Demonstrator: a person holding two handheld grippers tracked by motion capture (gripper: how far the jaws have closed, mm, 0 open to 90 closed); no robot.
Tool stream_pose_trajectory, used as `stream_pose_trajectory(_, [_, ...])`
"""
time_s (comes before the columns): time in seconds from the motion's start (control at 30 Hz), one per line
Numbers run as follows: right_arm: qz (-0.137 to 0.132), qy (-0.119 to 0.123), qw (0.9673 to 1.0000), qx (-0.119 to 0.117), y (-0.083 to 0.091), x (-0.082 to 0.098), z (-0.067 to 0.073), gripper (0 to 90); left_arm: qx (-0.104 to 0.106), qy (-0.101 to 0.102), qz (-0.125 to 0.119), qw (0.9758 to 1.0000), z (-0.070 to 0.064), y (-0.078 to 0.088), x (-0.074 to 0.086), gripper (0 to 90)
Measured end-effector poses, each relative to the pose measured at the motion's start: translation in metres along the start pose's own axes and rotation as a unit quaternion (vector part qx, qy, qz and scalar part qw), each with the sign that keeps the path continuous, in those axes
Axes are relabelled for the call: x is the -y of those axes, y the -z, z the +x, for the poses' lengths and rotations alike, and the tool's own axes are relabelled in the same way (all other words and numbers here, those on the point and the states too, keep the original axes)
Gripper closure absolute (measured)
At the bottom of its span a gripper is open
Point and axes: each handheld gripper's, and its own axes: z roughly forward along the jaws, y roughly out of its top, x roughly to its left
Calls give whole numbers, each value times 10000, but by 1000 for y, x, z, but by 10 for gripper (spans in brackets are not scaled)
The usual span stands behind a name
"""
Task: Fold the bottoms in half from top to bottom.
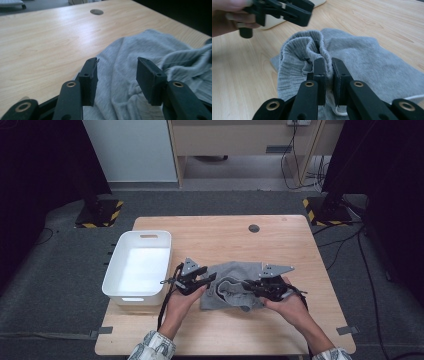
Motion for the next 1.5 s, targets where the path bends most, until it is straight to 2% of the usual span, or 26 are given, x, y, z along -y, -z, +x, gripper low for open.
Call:
stream_pose_trajectory(0.07, [17,53,10000,-35,3,2,2,796,49,-26,80,10000,-1,-4,3,512])
stream_pose_trajectory(0.17, [46,83,9999,-117,5,4,5,705,88,-92,189,9997,-3,-9,5,508])
stream_pose_trajectory(0.27, [24,29,9999,-132,9,3,5,622,169,-45,223,9996,-4,-11,7,512])
stream_pose_trajectory(0.3, [-22,9,9999,-107,11,1,5,623,182,-134,306,9993,-7,-13,8,512])
stream_pose_trajectory(0.37, [-136,-9,9999,-29,14,-4,4,610,177,-187,343,9991,-9,-14,10,512])
stream_pose_trajectory(0.43, [-279,-99,9995,-48,15,-9,2,598,214,-231,381,9988,-11,-14,12,516])
stream_pose_trajectory(0.6, [-340,-161,9993,80,12,-16,-2,581,276,-305,440,9982,-16,-14,15,529])
stream_pose_trajectory(0.67, [-309,-137,9993,164,8,-16,-4,556,303,-371,490,9976,-19,-14,17,532])
stream_pose_trajectory(0.7, [-212,-114,9993,302,4,-14,-5,531,316,-464,523,9971,-22,-12,18,532])
stream_pose_trajectory(0.73, [-212,-114,9993,302,4,-14,-5,531,316,-464,523,9971,-22,-12,18,532])
stream_pose_trajectory(0.77, [-58,-48,9990,447,-2,-12,-6,488,311,-538,525,9967,-24,-10,19,531])
stream_pose_trajectory(0.87, [82,63,9980,627,-8,-7,-5,414,285,-611,541,9963,-25,-8,21,519])
stream_pose_trajectory(0.97, [151,75,9977,649,-10,-5,-5,377,313,-632,546,9960,-26,-6,23,517])
stream_pose_trajectory(1.13, [127,19,9968,784,-13,-7,-8,334,333,-821,637,9940,-30,-4,26,479])
stream_pose_trajectory(1.5, [298,64,9966,766,-26,-6,-4,247,326,-765,686,9942,-28,-7,31,380])
